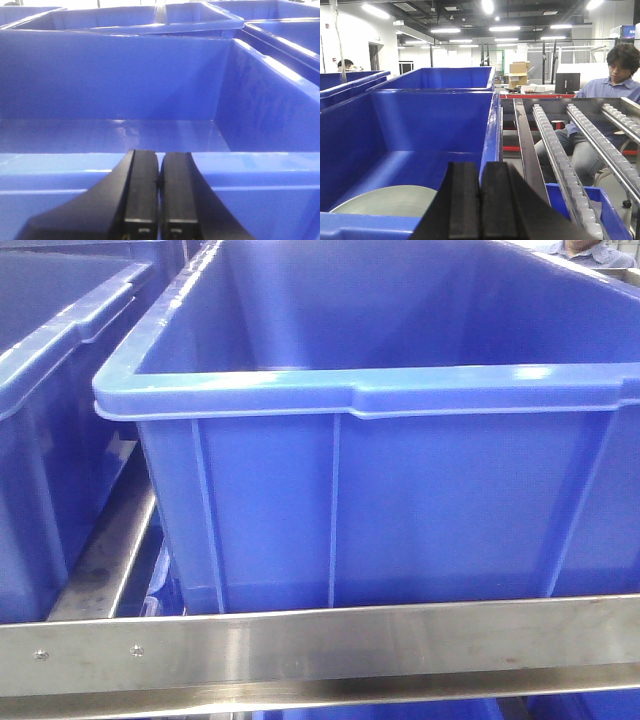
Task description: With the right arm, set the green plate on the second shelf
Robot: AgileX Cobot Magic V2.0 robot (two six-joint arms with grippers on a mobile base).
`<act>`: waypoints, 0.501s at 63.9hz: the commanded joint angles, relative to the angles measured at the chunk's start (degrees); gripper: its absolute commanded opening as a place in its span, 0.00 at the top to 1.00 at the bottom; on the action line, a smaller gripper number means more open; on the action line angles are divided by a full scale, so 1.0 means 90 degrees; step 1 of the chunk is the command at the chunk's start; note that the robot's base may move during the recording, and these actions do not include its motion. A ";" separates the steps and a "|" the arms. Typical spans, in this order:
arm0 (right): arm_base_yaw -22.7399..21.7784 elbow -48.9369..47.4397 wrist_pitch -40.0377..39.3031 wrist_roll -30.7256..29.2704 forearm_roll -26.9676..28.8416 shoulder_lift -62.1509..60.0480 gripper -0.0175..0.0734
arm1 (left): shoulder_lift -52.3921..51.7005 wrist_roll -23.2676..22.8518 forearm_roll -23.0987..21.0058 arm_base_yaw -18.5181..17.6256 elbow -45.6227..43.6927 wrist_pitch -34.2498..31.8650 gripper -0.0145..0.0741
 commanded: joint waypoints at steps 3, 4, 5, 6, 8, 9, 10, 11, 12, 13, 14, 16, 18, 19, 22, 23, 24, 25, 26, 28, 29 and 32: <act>-0.0042 -0.0109 -0.0603 -0.0084 0.0021 -0.0129 0.75 | -0.0103 -0.0010 0.0000 -0.0009 0.0253 -0.0508 0.69; -0.0042 -0.0109 -0.0603 -0.0084 0.0021 -0.0129 0.75 | -0.0103 -0.0010 0.0000 -0.0009 0.0253 -0.0508 0.69; -0.0042 -0.0109 -0.0603 -0.0084 0.0021 -0.0129 0.75 | -0.0103 -0.0010 0.0000 -0.0009 0.0253 -0.0508 0.69; -0.0042 -0.0109 -0.0603 -0.0084 0.0021 -0.0129 0.75 | -0.0103 -0.0010 0.0000 -0.0009 0.0253 -0.0508 0.69; -0.0042 -0.0109 -0.0603 -0.0084 0.0027 -0.0129 0.75 | -0.0103 -0.0010 0.0000 -0.0009 0.0253 -0.0508 0.69; -0.0042 -0.0109 -0.0603 -0.0084 0.0027 -0.0129 0.75 | -0.0103 -0.0010 0.0000 -0.0009 0.0253 -0.0508 0.69; -0.0042 -0.0109 -0.0603 -0.0078 0.0035 -0.0129 0.75 | -0.0103 -0.0010 0.0000 -0.0009 0.0253 -0.0508 0.69; -0.0042 -0.0109 -0.0603 -0.0078 0.0045 -0.0129 0.75 | -0.0103 -0.0010 0.0000 -0.0009 0.0253 -0.0508 0.69; -0.0042 -0.0109 -0.0603 -0.0078 0.0052 -0.0129 0.75 | -0.0103 -0.0010 0.0000 -0.0009 0.0253 -0.0508 0.69; -0.0042 -0.0109 -0.0603 -0.0078 0.0062 -0.0129 0.75 | -0.0103 -0.0010 0.0000 -0.0009 0.0253 -0.0508 0.69; -0.0042 -0.0109 -0.0603 -0.0078 0.0070 -0.0129 0.75 | -0.0103 -0.0010 0.0000 -0.0009 0.0253 -0.0508 0.69; -0.0042 -0.0109 -0.0612 -0.0078 0.0086 -0.0129 0.75 | -0.0103 -0.0010 0.0000 -0.0009 0.0253 -0.0508 0.69; -0.0042 -0.0109 -0.0612 -0.0078 0.0086 -0.0129 0.75 | -0.0103 -0.0010 0.0000 -0.0009 0.0253 -0.0508 0.69; -0.0042 -0.0109 -0.0612 -0.0078 0.0086 -0.0129 0.75 | -0.0103 -0.0010 0.0000 -0.0009 0.0253 -0.0508 0.69; -0.0042 -0.0109 -0.0606 -0.0078 0.0084 -0.0129 0.75 | -0.0103 -0.0010 0.0000 -0.0009 0.0253 -0.0508 0.69; -0.0042 -0.0109 -0.0597 -0.0078 0.0084 -0.0129 0.75 | -0.0103 -0.0010 0.0000 -0.0009 0.0253 -0.0508 0.69; -0.0042 -0.0109 -0.0589 -0.0078 0.0078 -0.0129 0.75 | -0.0103 -0.0010 0.0000 -0.0009 0.0253 -0.0508 0.69; -0.0042 -0.0109 -0.0570 -0.0078 0.0078 -0.0129 0.75 | -0.0103 -0.0010 0.0000 -0.0009 0.0253 -0.0508 0.69; -0.0042 -0.0109 -0.0561 -0.0078 0.0078 -0.0129 0.75 | -0.0103 -0.0010 0.0000 -0.0009 0.0253 -0.0508 0.69; -0.0042 -0.0109 -0.0544 -0.0078 0.0078 -0.0129 0.75 | -0.0103 -0.0010 0.0000 -0.0009 0.0253 -0.0508 0.69; -0.0042 -0.0109 -0.0544 -0.0078 0.0078 -0.0129 0.75 | -0.0103 -0.0010 0.0000 -0.0009 0.0253 -0.0508 0.69; -0.0042 -0.0109 -0.0544 -0.0078 0.0078 -0.0129 0.75 | -0.0103 -0.0010 0.0000 -0.0009 0.0253 -0.0508 0.69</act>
